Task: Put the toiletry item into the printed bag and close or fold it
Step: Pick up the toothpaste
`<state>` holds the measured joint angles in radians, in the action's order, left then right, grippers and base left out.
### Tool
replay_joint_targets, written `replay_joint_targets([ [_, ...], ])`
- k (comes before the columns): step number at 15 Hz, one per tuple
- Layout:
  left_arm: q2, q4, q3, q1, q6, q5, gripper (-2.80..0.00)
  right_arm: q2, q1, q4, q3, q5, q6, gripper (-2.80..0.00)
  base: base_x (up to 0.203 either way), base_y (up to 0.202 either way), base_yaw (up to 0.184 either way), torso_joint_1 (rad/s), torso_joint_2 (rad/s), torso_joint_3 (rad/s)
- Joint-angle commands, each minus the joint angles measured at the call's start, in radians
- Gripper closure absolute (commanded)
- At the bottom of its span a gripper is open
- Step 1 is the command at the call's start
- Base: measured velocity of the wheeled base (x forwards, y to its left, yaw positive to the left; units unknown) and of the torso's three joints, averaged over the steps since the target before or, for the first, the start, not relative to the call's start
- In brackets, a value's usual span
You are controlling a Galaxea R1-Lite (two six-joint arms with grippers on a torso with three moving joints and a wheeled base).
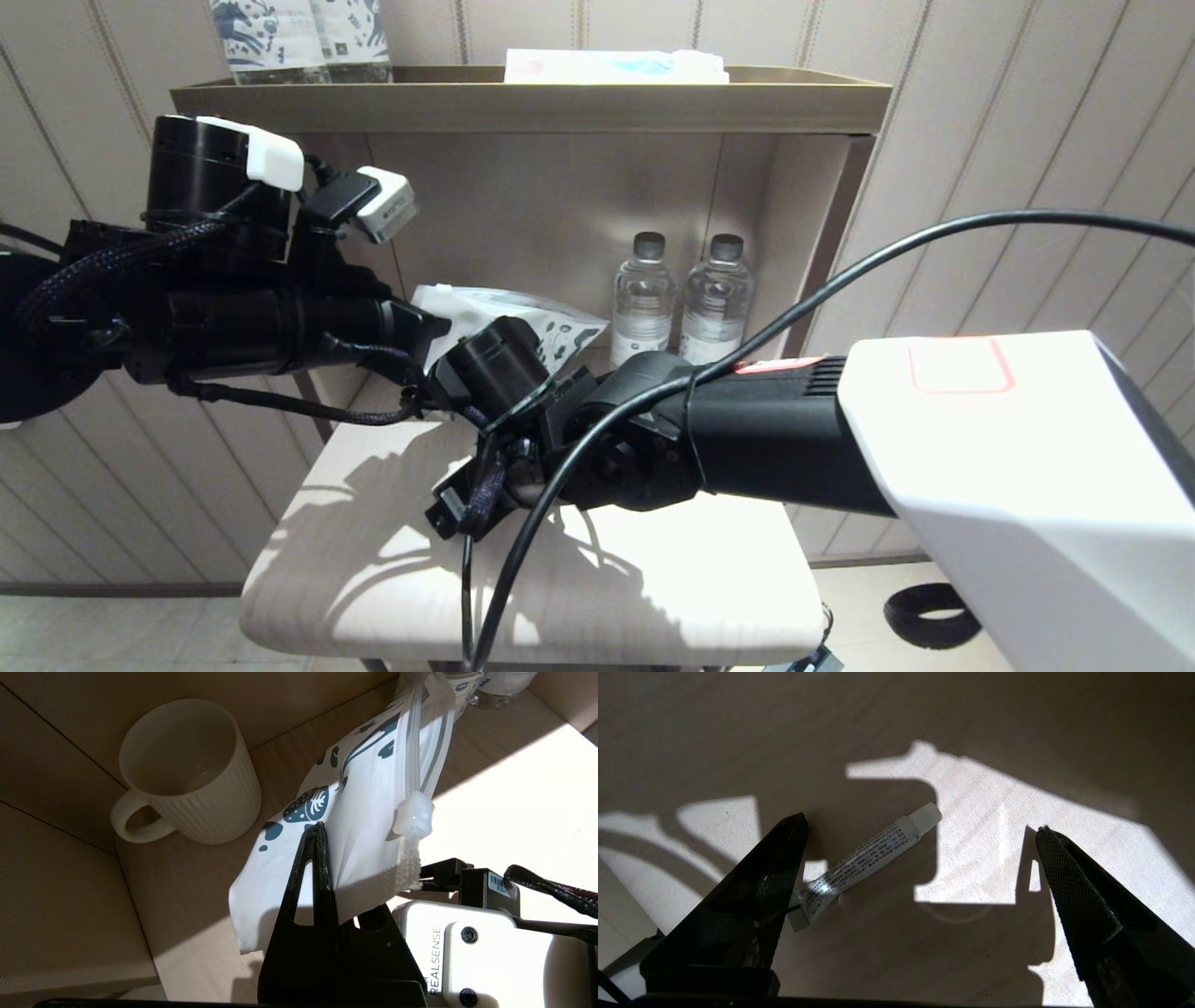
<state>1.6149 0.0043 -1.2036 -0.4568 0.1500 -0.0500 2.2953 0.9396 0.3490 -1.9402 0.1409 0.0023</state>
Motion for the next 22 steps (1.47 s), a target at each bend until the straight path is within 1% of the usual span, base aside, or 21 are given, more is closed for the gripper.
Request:
replay_joint_targets([
  [1,0.0,0.0,0.001,-0.002,0.0,0.0,0.0,0.0,0.001,0.009,0.001,0.002,-0.002,-2.8,0.0,0.0,0.0,0.0,0.0,0.0],
  [12,0.008,0.0,-0.004,-0.005,0.0,0.001,0.0,-0.004,0.01,0.012,0.002,0.006,-0.006,-2.8,0.0,0.0,0.0,0.0,0.0,0.0],
  [13,0.007,0.0,-0.004,-0.005,0.0,0.001,0.0,-0.004,0.01,0.011,0.001,0.007,-0.008,0.0,0.0,0.0,0.0,0.0,0.0,0.0],
  [16,0.005,0.002,-0.005,-0.005,0.0,0.001,0.0,-0.005,0.011,0.012,0.001,0.006,-0.021,0.0,0.0,0.0,0.0,0.0,0.0,0.0],
  [22,0.002,0.003,-0.003,-0.006,0.0,0.001,0.0,-0.013,0.011,0.011,0.001,0.006,-0.021,0.0,0.0,0.0,0.0,0.0,0.0,0.0],
])
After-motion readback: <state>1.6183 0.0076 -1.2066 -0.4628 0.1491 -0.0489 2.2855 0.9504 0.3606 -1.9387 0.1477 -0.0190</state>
